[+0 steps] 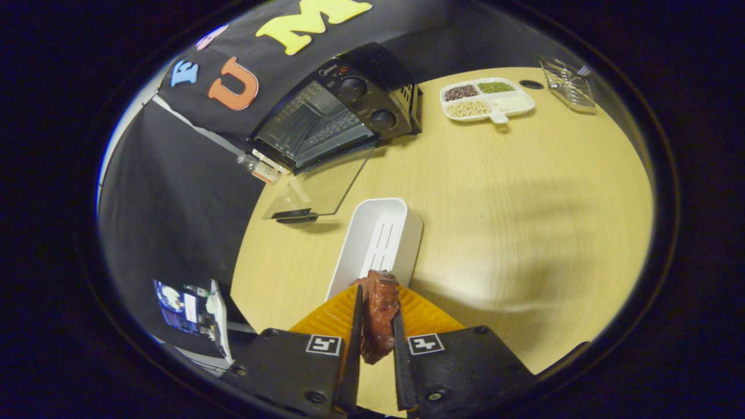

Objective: Open the toaster oven, put the food inside, and close the toaster oven door.

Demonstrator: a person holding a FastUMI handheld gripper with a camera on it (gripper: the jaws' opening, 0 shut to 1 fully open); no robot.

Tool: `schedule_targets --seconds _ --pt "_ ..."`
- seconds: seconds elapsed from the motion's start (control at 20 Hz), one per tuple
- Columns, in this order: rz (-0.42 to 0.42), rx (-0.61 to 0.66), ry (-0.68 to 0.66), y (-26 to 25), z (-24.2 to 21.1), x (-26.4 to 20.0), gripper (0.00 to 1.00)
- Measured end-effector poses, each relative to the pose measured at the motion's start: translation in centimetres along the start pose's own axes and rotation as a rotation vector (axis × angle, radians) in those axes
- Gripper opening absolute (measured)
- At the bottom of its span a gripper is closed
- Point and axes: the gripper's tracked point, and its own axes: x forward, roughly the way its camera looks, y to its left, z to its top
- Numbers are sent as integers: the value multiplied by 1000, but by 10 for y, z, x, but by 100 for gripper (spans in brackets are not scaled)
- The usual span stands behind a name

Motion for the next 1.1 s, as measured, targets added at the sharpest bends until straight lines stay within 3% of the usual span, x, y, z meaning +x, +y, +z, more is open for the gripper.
schedule_targets --seconds 0.1,0.2,0.6,0.9,1.1 --pt "11 -17 16 0 4 -3 19" --pt "47 -29 16 7 9 -9 16" --pt "133 -29 -94 75 46 -35 15" --pt "167 155 -264 129 80 3 14" --pt "187 380 -399 153 105 44 14"
